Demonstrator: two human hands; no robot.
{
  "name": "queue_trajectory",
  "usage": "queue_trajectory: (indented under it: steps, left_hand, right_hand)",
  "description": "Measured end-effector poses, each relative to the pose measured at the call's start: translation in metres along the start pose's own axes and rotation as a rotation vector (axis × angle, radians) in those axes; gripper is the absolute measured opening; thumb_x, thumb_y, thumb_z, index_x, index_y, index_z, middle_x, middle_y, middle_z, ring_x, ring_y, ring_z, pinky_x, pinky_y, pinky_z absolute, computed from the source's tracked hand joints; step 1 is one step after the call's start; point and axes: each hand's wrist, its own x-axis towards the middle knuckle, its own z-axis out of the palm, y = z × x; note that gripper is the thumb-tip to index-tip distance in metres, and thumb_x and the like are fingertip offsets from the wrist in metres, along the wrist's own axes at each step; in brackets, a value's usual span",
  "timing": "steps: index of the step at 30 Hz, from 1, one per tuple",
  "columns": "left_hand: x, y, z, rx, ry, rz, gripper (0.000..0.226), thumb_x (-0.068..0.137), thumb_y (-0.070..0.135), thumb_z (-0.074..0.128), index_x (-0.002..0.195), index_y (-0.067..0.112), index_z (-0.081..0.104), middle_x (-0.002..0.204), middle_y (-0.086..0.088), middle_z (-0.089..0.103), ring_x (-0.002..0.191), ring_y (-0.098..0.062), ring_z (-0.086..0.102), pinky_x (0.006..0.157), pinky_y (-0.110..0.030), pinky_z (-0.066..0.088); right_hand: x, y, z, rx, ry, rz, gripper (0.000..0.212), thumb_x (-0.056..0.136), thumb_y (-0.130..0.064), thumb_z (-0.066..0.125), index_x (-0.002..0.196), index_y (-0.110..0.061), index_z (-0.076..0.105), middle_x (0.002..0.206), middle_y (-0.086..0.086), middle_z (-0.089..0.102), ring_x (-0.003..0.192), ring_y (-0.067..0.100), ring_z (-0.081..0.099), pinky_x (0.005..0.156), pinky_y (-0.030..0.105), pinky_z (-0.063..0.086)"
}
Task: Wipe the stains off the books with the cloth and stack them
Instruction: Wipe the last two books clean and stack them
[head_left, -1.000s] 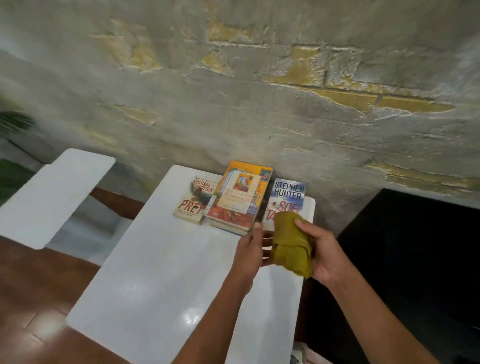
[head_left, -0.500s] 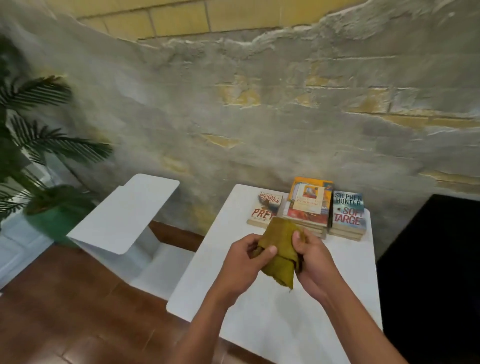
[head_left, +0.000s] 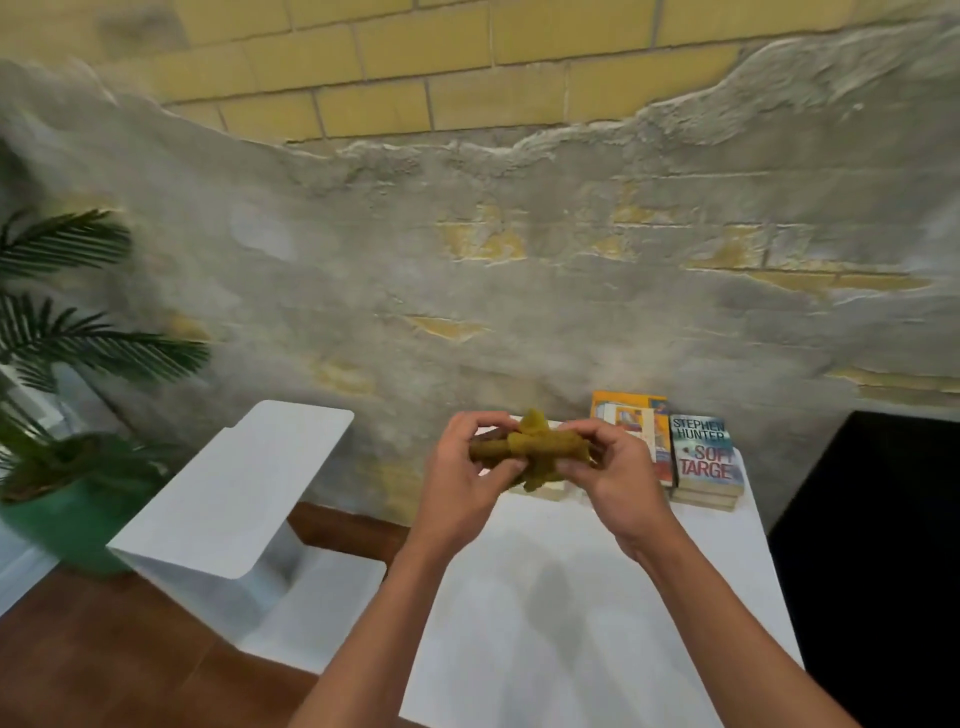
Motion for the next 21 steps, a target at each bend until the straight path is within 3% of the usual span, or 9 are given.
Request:
queue_trajectory:
  steps: [2, 5, 7, 10, 13, 16, 18, 19, 21]
  left_hand:
    - [0.013, 0.001, -0.002, -0.052, -0.090, 0.002, 0.067, 0.074, 0.006, 0.085, 0.126, 0.037, 0.058, 0.134, -0.007, 0.056, 0.125, -0.017, 0.059, 0.098, -0.046, 0.055]
    - [0.025, 0.001, -0.006, 0.049, -0.175, 0.056, 0.088, 0.072, 0.011, 0.090, 0.143, 0.040, 0.047, 0.148, 0.006, 0.038, 0.139, -0.004, 0.041, 0.111, -0.021, 0.040]
    - [0.033, -0.002, -0.005, 0.100, -0.195, 0.076, 0.076, 0.077, 0.015, 0.086, 0.141, 0.037, 0.051, 0.145, 0.009, 0.044, 0.134, -0.003, 0.046, 0.108, -0.021, 0.043]
    - [0.041, -0.001, 0.004, -0.085, -0.163, -0.092, 0.037, 0.089, 0.011, 0.076, 0.123, 0.023, 0.066, 0.111, 0.000, 0.071, 0.103, -0.012, 0.068, 0.084, -0.030, 0.058]
    - [0.055, -0.007, 0.014, -0.218, -0.077, -0.222, 0.016, 0.091, 0.016, 0.071, 0.107, 0.012, 0.072, 0.092, -0.001, 0.076, 0.088, -0.012, 0.070, 0.078, -0.028, 0.057]
    - [0.070, -0.017, 0.020, -0.395, -0.042, -0.408, 0.028, 0.092, 0.029, 0.069, 0.110, 0.007, 0.073, 0.104, -0.012, 0.076, 0.100, -0.024, 0.072, 0.091, -0.039, 0.057]
    - [0.083, -0.027, 0.020, -0.590, -0.086, -0.571, 0.040, 0.093, 0.037, 0.063, 0.118, 0.007, 0.071, 0.115, -0.014, 0.073, 0.107, -0.026, 0.070, 0.095, -0.041, 0.055]
    - [0.088, -0.032, 0.018, -0.664, -0.101, -0.626, 0.041, 0.094, 0.040, 0.060, 0.120, 0.009, 0.071, 0.115, -0.013, 0.073, 0.104, -0.024, 0.071, 0.089, -0.038, 0.057]
    - [0.098, -0.046, 0.014, -0.712, -0.176, -0.696, 0.035, 0.095, 0.044, 0.057, 0.106, 0.017, 0.077, 0.098, -0.008, 0.074, 0.080, -0.016, 0.071, 0.067, -0.028, 0.054]
  right_hand:
    - [0.014, -0.001, 0.001, 0.035, 0.051, -0.059, 0.055, 0.076, 0.022, 0.067, 0.085, -0.031, 0.077, 0.109, -0.003, 0.073, 0.109, 0.012, 0.067, 0.091, 0.033, 0.053]
    - [0.029, -0.003, 0.000, -0.014, 0.060, -0.145, 0.063, 0.077, 0.022, 0.065, 0.082, -0.040, 0.076, 0.119, -0.006, 0.069, 0.122, 0.011, 0.060, 0.098, 0.031, 0.049]
    - [0.038, -0.003, 0.000, -0.012, 0.033, -0.155, 0.059, 0.082, 0.019, 0.064, 0.084, -0.039, 0.076, 0.115, -0.008, 0.070, 0.118, 0.010, 0.061, 0.094, 0.028, 0.051]
    - [0.045, 0.002, -0.002, 0.144, 0.014, -0.067, 0.041, 0.092, 0.007, 0.058, 0.092, -0.031, 0.075, 0.093, -0.001, 0.072, 0.091, 0.016, 0.066, 0.074, 0.028, 0.054]
    - [0.055, 0.007, -0.001, 0.375, 0.061, 0.135, 0.019, 0.096, -0.005, 0.056, 0.109, -0.012, 0.069, 0.107, 0.019, 0.071, 0.100, 0.034, 0.066, 0.080, 0.039, 0.057]
    - [0.066, 0.009, 0.002, 0.486, 0.071, 0.277, 0.031, 0.096, -0.015, 0.055, 0.122, 0.001, 0.062, 0.120, 0.025, 0.067, 0.113, 0.039, 0.064, 0.097, 0.049, 0.053]
    - [0.074, 0.014, 0.005, 0.605, 0.048, 0.316, 0.041, 0.089, -0.024, 0.064, 0.120, 0.003, 0.065, 0.123, 0.025, 0.065, 0.114, 0.035, 0.064, 0.100, 0.047, 0.051]
    - [0.077, 0.016, 0.006, 0.637, 0.036, 0.318, 0.043, 0.086, -0.025, 0.068, 0.118, 0.004, 0.066, 0.123, 0.025, 0.065, 0.113, 0.033, 0.065, 0.099, 0.043, 0.052]
    - [0.083, 0.028, 0.011, 0.610, 0.024, 0.321, 0.048, 0.086, -0.027, 0.073, 0.121, 0.006, 0.064, 0.126, 0.027, 0.063, 0.116, 0.033, 0.063, 0.097, 0.039, 0.053]
